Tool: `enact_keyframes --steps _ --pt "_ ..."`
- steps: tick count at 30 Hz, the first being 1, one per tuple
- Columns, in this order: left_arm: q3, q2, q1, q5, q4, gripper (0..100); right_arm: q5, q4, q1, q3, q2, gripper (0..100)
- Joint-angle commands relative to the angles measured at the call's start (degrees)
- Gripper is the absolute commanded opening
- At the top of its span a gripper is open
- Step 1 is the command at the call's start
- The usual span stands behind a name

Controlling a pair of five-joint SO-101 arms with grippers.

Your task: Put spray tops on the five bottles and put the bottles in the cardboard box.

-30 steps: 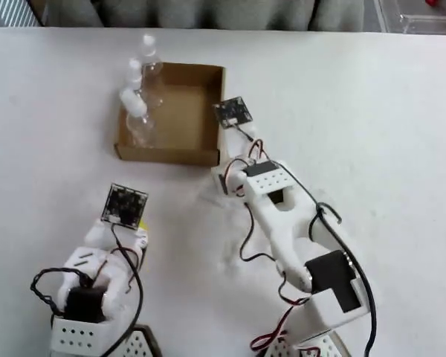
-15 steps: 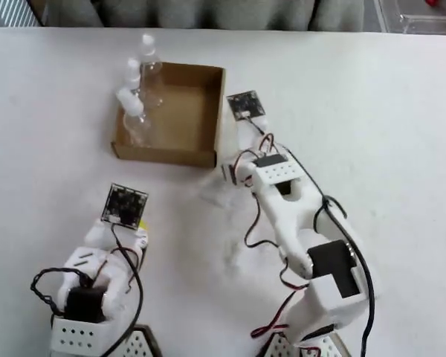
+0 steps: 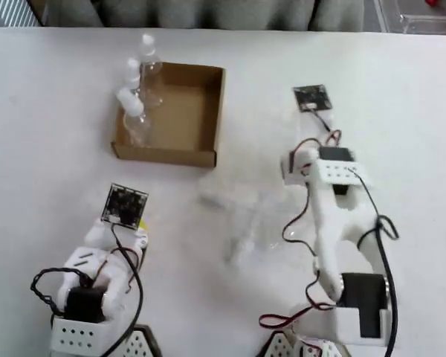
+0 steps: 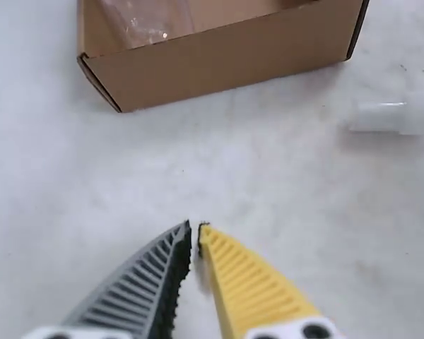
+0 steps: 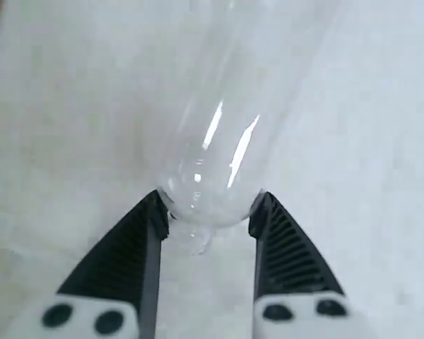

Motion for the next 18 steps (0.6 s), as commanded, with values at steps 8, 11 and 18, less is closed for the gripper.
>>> enact_keyframes --steps 8,11,18 --pt "-0.2 -0.2 0.7 -0.5 -2.0 2 16.2 18.9 16.1 -1.2 -13.5 1.5" --pt "-0.2 -0.2 0.7 -0.5 -2.0 2 20.4 23.1 20.4 -1.1 -15.5 1.5" --pt "-0.2 -0.2 0.7 -0.5 -2.0 2 33.0 23.6 29.5 9.1 -17.7 1.5"
